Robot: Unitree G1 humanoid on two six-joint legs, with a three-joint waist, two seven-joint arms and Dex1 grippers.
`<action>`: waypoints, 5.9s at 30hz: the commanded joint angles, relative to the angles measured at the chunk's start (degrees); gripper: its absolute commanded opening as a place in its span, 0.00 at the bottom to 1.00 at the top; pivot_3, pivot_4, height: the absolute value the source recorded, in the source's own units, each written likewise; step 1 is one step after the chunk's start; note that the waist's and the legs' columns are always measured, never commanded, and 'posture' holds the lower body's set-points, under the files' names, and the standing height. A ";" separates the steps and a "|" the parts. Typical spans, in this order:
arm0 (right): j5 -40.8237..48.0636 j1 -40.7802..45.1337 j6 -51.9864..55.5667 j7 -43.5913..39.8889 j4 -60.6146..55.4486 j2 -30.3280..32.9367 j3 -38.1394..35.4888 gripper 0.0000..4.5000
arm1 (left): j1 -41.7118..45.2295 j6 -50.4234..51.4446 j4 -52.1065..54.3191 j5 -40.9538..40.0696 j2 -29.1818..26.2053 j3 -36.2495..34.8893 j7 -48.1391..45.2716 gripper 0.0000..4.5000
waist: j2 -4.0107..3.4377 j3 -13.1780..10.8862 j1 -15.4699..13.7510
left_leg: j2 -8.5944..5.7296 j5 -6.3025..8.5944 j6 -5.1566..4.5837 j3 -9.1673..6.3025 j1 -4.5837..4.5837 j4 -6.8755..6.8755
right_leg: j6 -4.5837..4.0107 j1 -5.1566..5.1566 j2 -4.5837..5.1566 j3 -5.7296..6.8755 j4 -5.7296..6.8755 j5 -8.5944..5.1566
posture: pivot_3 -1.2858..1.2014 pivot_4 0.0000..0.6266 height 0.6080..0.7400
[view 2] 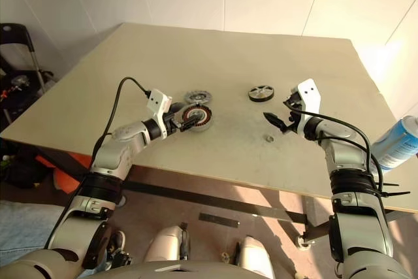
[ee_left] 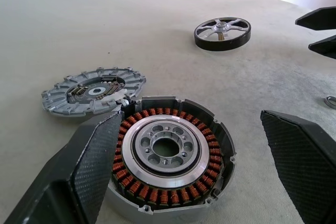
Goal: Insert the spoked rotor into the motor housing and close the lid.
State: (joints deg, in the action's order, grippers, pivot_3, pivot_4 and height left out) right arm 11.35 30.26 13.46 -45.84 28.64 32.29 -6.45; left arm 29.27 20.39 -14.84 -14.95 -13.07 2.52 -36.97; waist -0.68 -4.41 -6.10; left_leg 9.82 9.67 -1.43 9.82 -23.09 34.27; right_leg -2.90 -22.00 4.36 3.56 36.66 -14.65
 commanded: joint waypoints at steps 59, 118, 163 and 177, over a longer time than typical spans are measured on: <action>-2.01 5.57 -0.84 -2.80 1.88 0.57 2.57 1.00 | 13.50 -35.09 -10.87 46.83 -19.12 28.57 -3.21 1.00 | -0.37 0.25 -0.05 | 0.01 -0.08 0.09 -0.03 0.07 0.04 | 0.00 0.02 0.00 0.01 0.15 0.01 | 0.52 0.00 1.00; -1.50 2.88 -0.20 -0.64 -1.04 -2.84 2.95 1.00 | -9.52 15.20 21.52 8.05 1.85 -4.12 14.39 1.00 | -0.58 0.43 0.38 | 0.07 0.03 -0.09 0.15 0.05 0.03 | 0.03 0.03 0.04 0.03 0.04 -0.11 | 0.52 0.00 1.00; -1.67 3.86 0.22 -0.14 -1.30 -2.34 2.87 1.00 | 4.74 -6.29 -20.64 13.36 11.14 4.97 15.02 1.00 | -1.20 0.33 -0.01 | -0.27 0.35 -0.45 0.13 2.47 -1.58 | 0.88 3.40 1.14 2.10 -4.05 -0.51 | 0.52 0.00 1.00; -1.62 3.69 0.82 -1.20 -3.04 -3.09 4.13 1.00 | 0.77 1.84 9.25 -2.30 9.70 -3.55 9.12 1.00 | -0.17 0.84 -2.32 | -0.83 -0.44 -1.18 0.16 -1.13 -0.08 | 1.34 -0.48 1.66 -0.02 0.73 -1.17 | 0.52 0.00 1.00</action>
State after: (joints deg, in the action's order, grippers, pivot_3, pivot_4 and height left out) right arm 9.13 32.58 14.50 -46.35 28.34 29.20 -2.59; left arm 30.20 20.73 -10.62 -14.74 -3.17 0.06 -27.47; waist -0.85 -3.57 -8.41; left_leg 8.99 9.32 -2.74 10.01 -24.23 34.20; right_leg -1.57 -22.46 6.04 3.55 37.32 -15.83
